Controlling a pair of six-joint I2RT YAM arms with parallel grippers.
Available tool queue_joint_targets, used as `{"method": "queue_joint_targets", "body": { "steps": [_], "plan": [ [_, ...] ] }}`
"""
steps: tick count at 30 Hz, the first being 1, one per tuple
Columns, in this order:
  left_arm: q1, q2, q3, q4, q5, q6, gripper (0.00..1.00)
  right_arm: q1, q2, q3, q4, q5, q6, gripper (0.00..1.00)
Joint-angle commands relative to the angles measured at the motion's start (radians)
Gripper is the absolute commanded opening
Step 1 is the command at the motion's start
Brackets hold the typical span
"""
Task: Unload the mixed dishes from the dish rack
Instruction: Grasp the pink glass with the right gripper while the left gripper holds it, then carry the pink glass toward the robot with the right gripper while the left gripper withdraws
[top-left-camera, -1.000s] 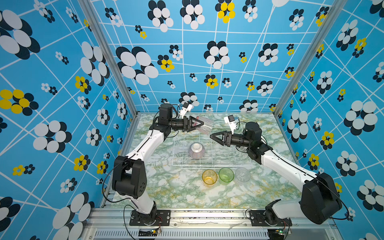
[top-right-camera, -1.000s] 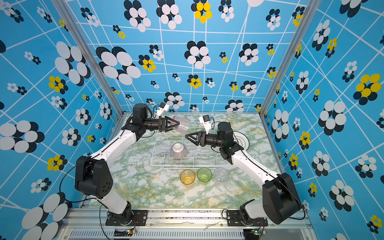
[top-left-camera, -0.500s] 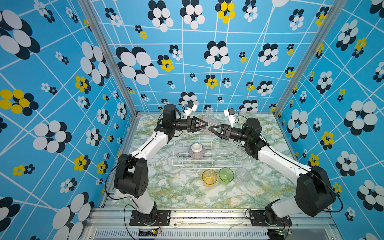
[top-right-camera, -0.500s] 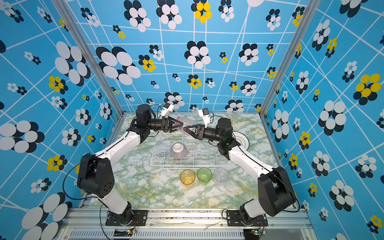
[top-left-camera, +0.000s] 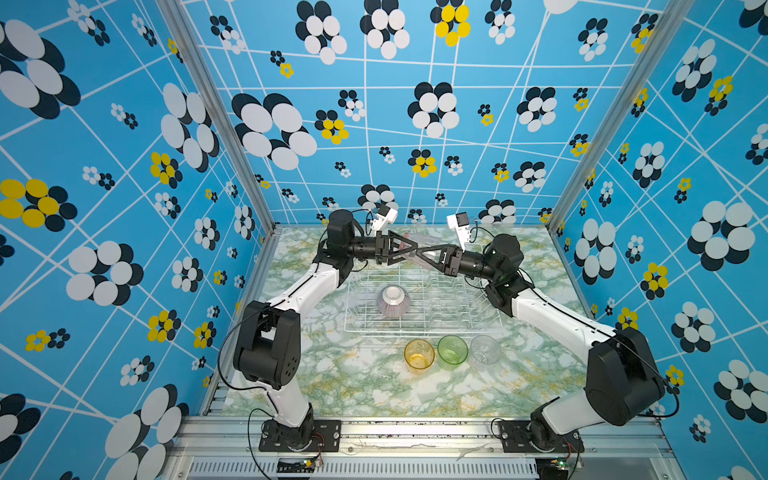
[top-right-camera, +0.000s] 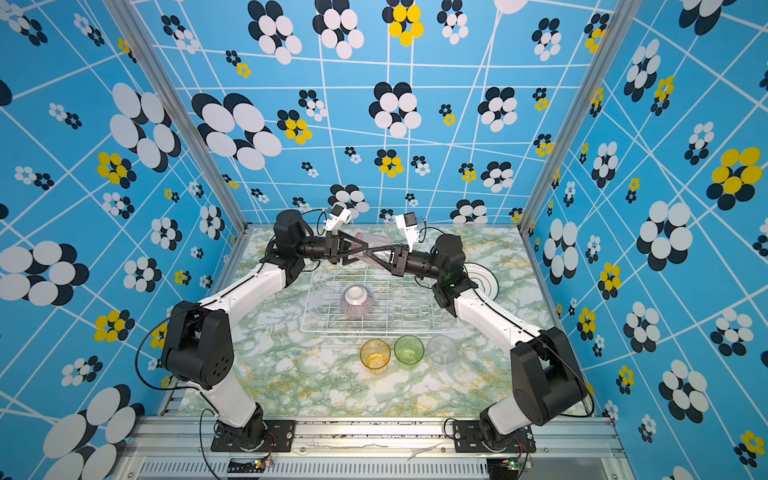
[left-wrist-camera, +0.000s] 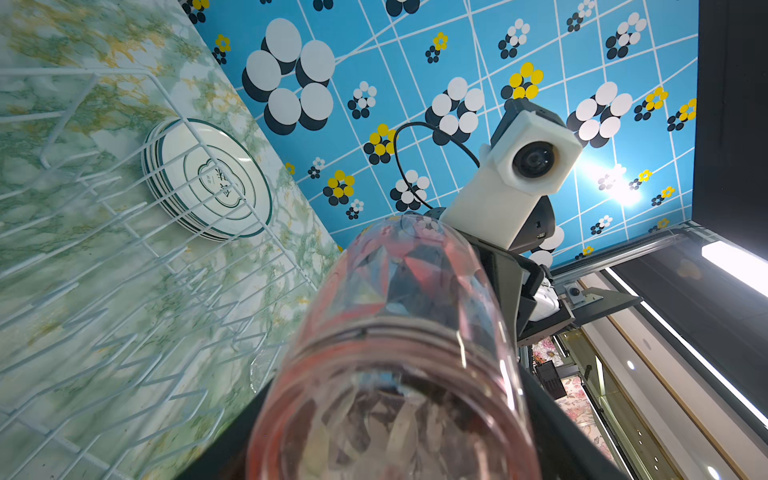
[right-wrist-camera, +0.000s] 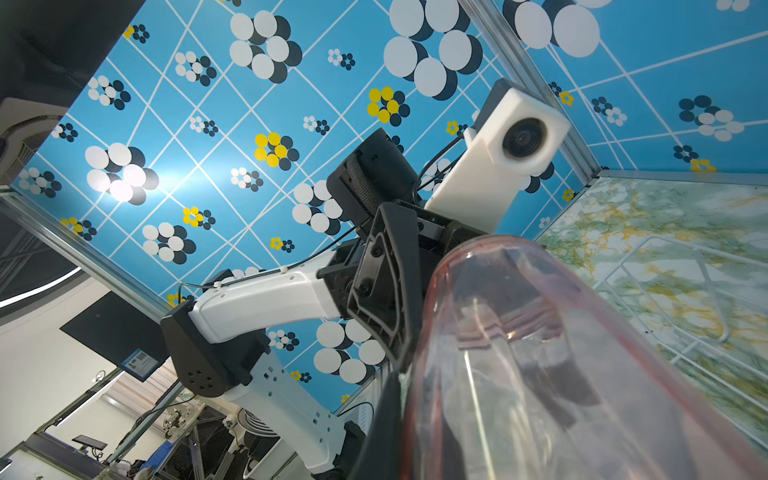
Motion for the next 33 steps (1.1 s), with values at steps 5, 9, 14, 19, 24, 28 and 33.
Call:
{"method": "queue_joint_targets", "body": {
  "steps": [5,9,14,19,24,28,33],
  "plan": [
    [0.009,-0.063,-0.008,-0.098,-0.069,0.15,0.91,-0.005,-0.044,0.025,-0.076,-0.008,-0.043,0.0],
    [0.031,-0.126,0.025,-0.341,-0.13,0.323,0.95,-0.005,-0.08,0.033,-0.219,-0.036,-0.12,0.0],
    [0.065,-0.208,0.06,-0.633,-0.271,0.515,0.94,0.011,-0.136,0.088,-0.552,-0.024,-0.31,0.0],
    [0.072,-0.282,0.124,-0.987,-0.64,0.719,0.93,0.13,-0.15,0.251,-1.065,0.136,-0.645,0.0],
    [0.073,-0.336,0.117,-1.086,-0.863,0.774,0.93,0.286,-0.102,0.368,-1.342,0.311,-0.821,0.0],
    [0.076,-0.359,0.102,-1.111,-0.943,0.788,0.93,0.426,-0.005,0.478,-1.512,0.448,-0.925,0.0],
    [0.086,-0.378,0.079,-1.096,-0.965,0.774,0.94,0.565,0.136,0.614,-1.647,0.544,-0.99,0.0]
  ]
}}
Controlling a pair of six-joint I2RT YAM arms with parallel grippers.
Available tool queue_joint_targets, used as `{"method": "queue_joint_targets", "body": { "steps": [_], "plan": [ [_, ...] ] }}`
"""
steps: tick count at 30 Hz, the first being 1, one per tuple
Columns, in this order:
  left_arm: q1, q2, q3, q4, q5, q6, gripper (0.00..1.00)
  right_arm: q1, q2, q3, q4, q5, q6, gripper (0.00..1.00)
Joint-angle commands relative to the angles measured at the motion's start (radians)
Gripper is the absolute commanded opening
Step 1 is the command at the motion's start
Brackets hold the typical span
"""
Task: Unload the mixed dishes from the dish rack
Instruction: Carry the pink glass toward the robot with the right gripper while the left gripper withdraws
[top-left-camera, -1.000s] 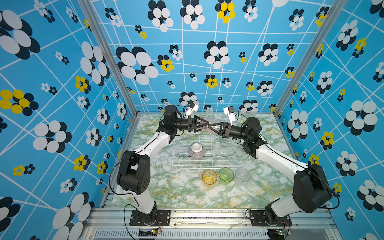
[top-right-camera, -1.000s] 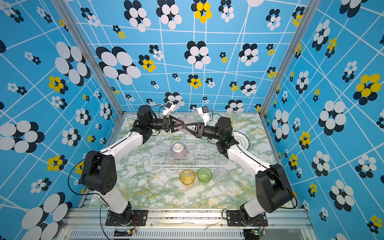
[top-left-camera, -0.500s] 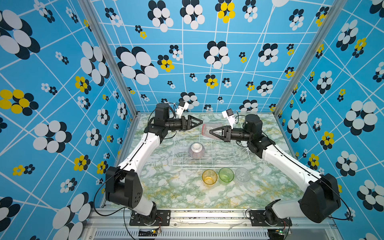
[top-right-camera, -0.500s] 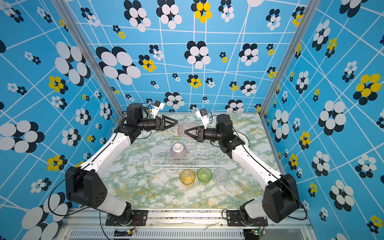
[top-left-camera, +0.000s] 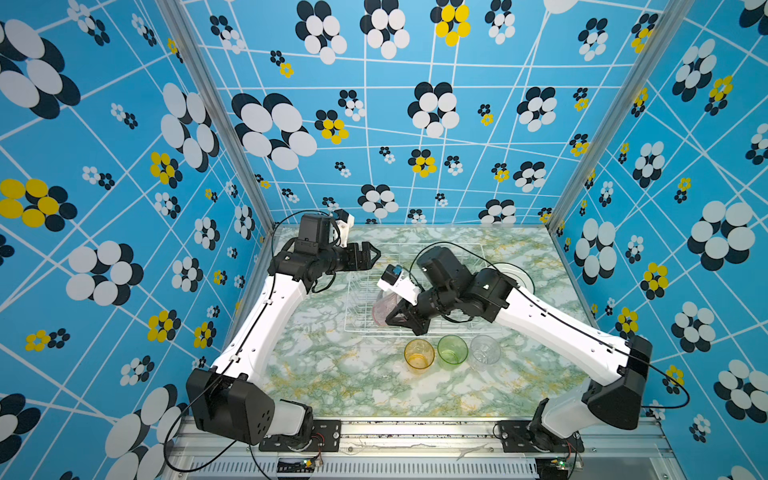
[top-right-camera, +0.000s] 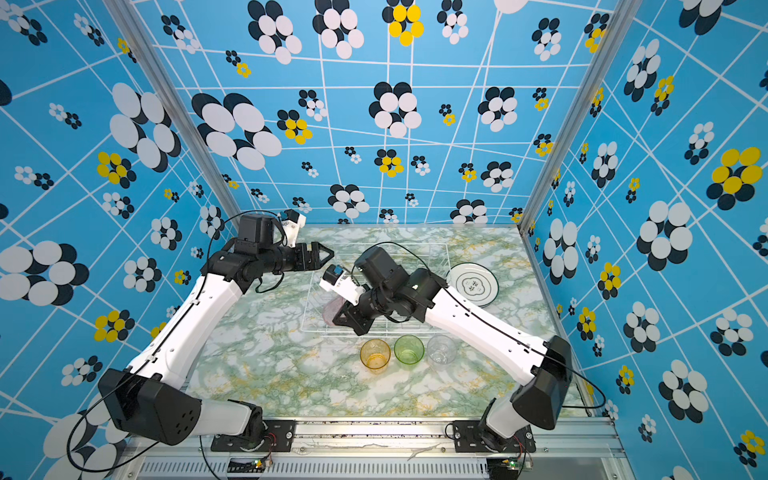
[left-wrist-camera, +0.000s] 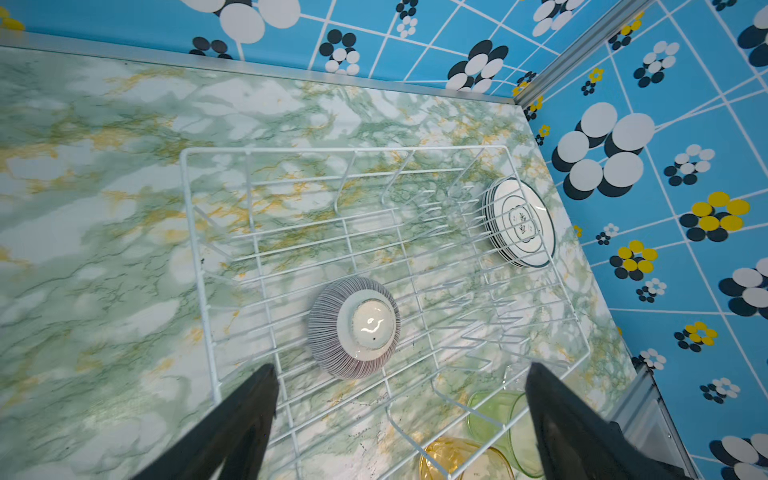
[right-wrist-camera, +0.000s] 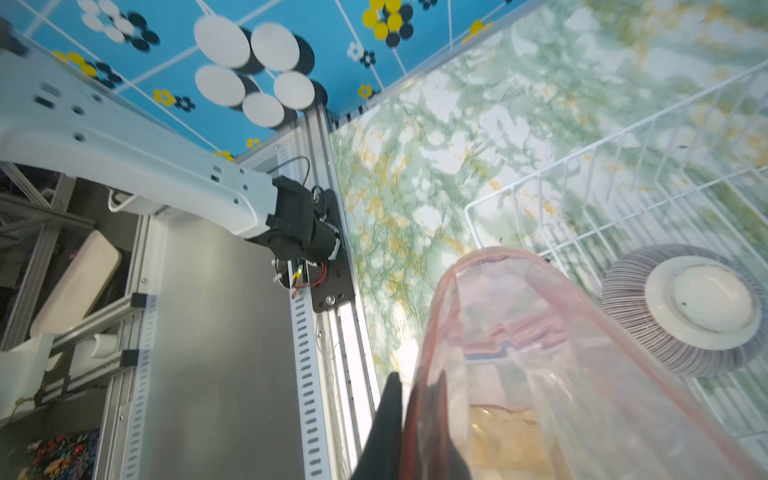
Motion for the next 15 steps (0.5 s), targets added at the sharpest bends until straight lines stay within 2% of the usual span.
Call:
{"method": "queue_joint_targets", "body": {
  "steps": [1,7,15],
  "plan": [
    [0.014,-0.04,-0.017,-0.032,-0.062,0.025,0.94,0.067,0.076,0.079,-0.179,0.12,-0.099,0.0],
    [0.019,-0.035,-0.024,-0.054,-0.078,0.043,0.95,0.167,0.243,0.178,-0.306,0.22,-0.133,0.0],
    [0.023,-0.025,-0.038,-0.053,-0.079,0.051,0.95,0.213,0.4,0.275,-0.407,0.286,-0.158,0.0]
  ]
}}
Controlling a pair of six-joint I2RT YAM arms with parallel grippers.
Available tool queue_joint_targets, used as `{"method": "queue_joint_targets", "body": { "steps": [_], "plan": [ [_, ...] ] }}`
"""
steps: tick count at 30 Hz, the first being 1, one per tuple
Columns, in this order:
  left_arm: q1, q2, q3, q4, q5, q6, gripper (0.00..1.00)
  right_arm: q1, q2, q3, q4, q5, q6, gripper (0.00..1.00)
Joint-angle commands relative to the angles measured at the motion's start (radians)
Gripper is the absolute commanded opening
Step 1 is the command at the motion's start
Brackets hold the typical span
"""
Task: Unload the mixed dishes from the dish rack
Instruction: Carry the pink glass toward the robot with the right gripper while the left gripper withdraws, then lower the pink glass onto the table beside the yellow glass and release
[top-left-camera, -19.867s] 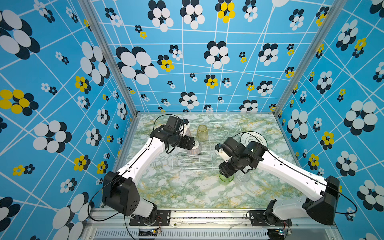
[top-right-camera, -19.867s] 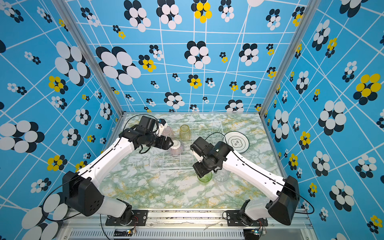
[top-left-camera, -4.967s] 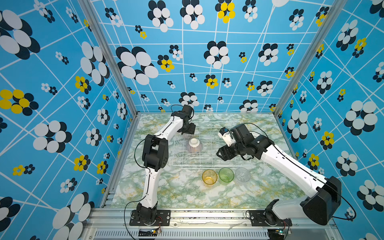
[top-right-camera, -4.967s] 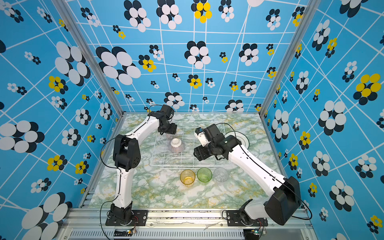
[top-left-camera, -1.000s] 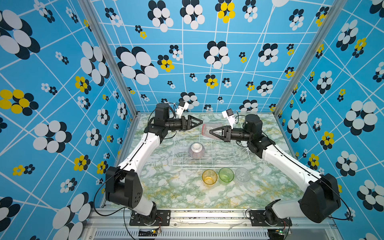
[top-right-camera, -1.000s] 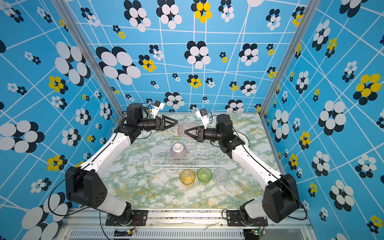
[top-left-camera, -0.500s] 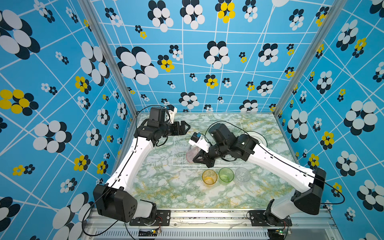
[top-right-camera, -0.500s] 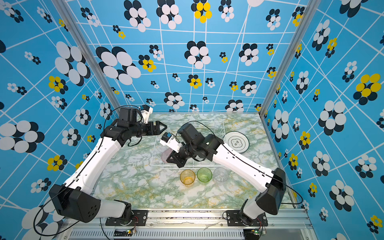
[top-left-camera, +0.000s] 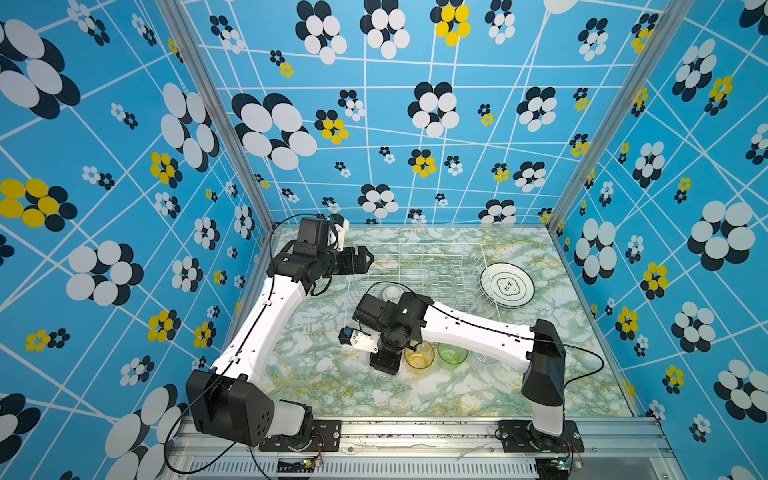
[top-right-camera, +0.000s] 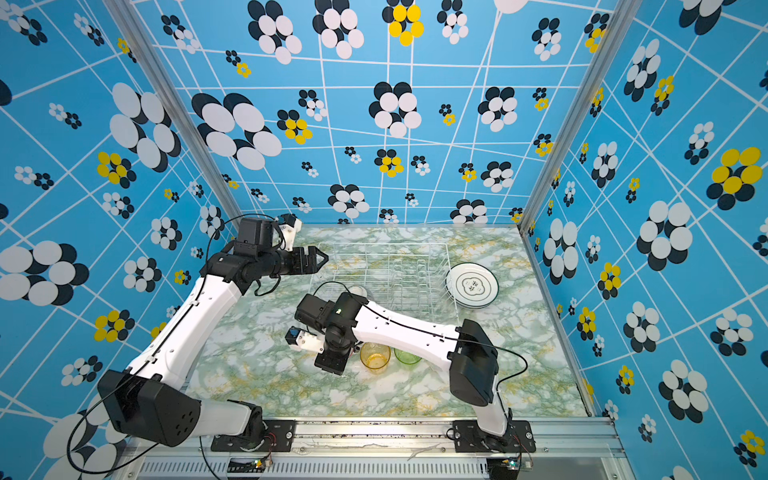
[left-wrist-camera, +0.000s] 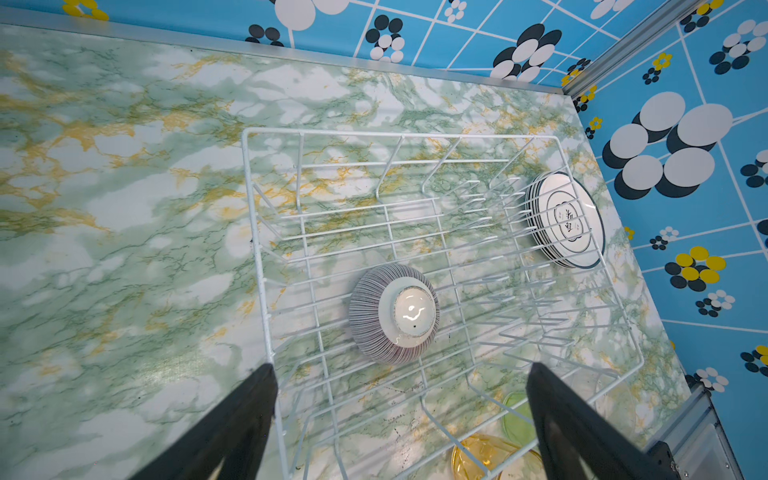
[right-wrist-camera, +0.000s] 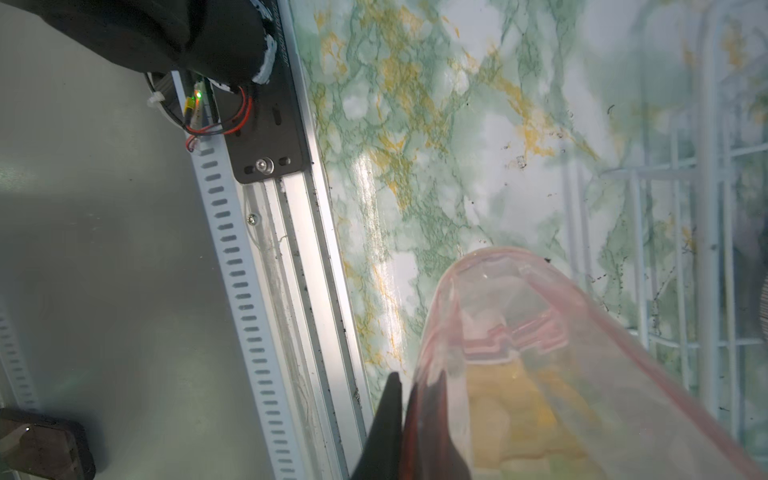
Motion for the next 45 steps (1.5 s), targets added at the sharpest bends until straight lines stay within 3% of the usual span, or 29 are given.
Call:
{"method": "queue_joint_targets", "body": {
  "steps": [1,19,36,45],
  "plan": [
    [0.013,-0.018,-0.016,-0.015,-0.01,0.024,0.95,0.008,0.045,0.055,-0.097,0.069,-0.028,0.0],
    [0.032,-0.011,-0.023,-0.015,0.022,0.033,0.95,0.013,0.223,0.128,-0.144,0.11,-0.046,0.0],
    [0.032,0.002,-0.02,-0.022,0.037,0.043,0.95,0.012,0.297,0.14,-0.144,0.176,-0.044,0.0],
    [0.029,0.003,-0.018,-0.041,0.038,0.065,0.93,0.012,0.271,0.123,-0.132,0.198,-0.041,0.29]
  ]
}}
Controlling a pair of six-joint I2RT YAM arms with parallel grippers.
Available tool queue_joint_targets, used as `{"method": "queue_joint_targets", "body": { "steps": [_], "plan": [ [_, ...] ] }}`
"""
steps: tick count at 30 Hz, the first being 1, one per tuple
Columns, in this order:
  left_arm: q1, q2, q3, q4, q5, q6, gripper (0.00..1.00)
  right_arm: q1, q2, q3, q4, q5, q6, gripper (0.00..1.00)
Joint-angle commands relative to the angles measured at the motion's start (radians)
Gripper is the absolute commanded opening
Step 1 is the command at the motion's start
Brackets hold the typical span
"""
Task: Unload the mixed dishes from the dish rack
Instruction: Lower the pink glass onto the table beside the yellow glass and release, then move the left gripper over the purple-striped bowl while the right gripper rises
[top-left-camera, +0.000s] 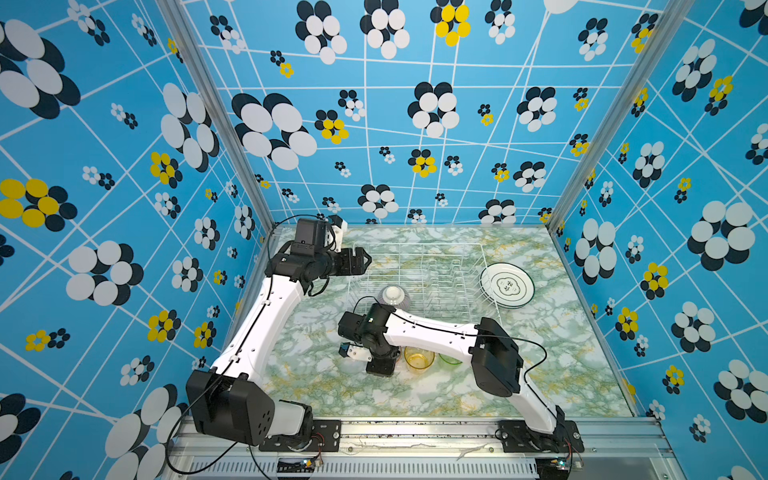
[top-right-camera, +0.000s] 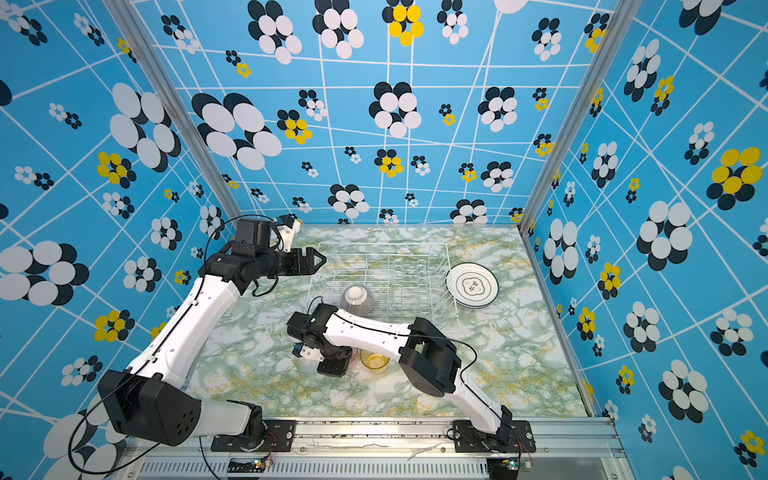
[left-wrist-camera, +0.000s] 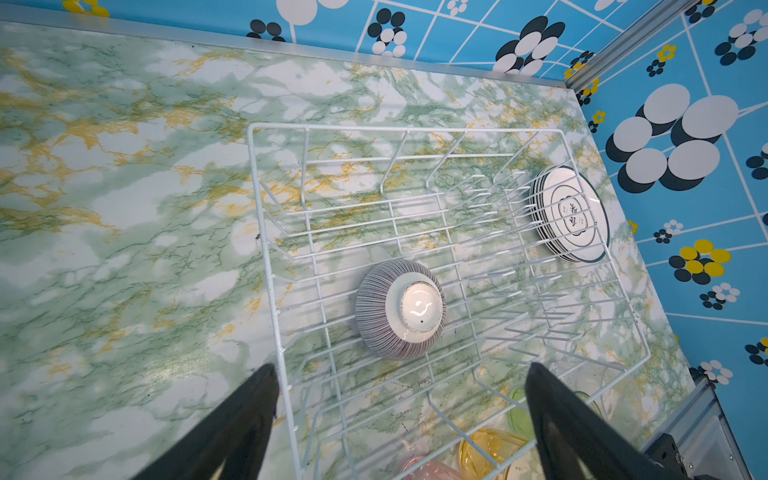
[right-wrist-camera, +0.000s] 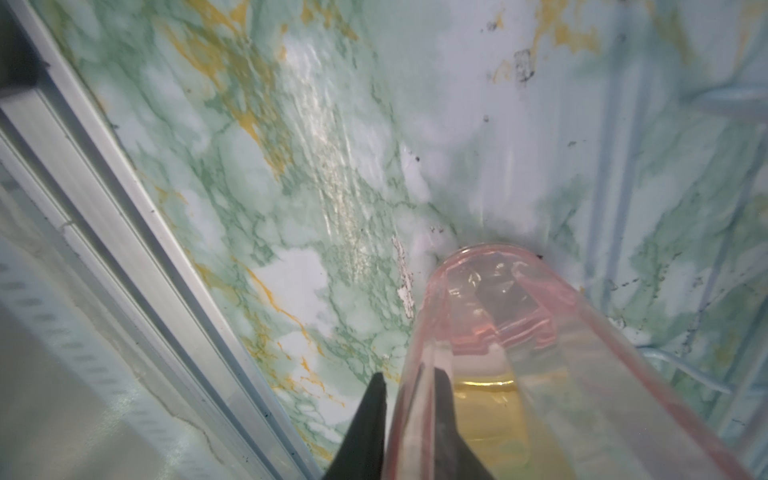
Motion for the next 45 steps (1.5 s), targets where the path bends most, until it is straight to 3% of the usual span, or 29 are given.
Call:
{"method": "queue_joint_targets", "body": {
  "steps": [1,7,21,24,29,31,33,37,45],
  "plan": [
    [0.005,0.002,-0.01,-0.033,0.012,0.033,0.93,0.003,-0.005,-0.006,-0.008,0.025,-0.003,0.33],
    [-0.004,0.001,-0.008,-0.051,-0.017,0.047,0.9,0.004,-0.065,-0.017,0.022,0.02,-0.004,0.47],
    [-0.025,0.008,0.005,-0.1,-0.089,0.056,0.86,-0.077,-0.377,-0.13,0.096,-0.138,0.01,0.53],
    [-0.063,0.031,0.024,-0.142,-0.144,0.077,0.85,-0.142,-0.492,-0.199,0.158,-0.13,0.054,0.57],
    [-0.19,0.108,0.07,-0.23,-0.326,0.122,0.82,-0.312,-0.687,-0.404,0.338,-0.088,0.191,0.66],
    [-0.226,0.139,0.081,-0.241,-0.357,0.123,0.76,-0.379,-0.74,-0.472,0.402,-0.095,0.249,0.68],
    [-0.251,0.172,0.09,-0.241,-0.356,0.117,0.71,-0.426,-0.781,-0.525,0.448,-0.102,0.283,0.68],
    [-0.29,0.252,0.132,-0.261,-0.341,0.107,0.72,-0.465,-0.826,-0.587,0.492,-0.133,0.299,0.69],
    [-0.352,0.39,0.219,-0.289,-0.332,0.109,0.61,-0.533,-0.871,-0.657,0.532,-0.144,0.319,0.69]
  ]
}}
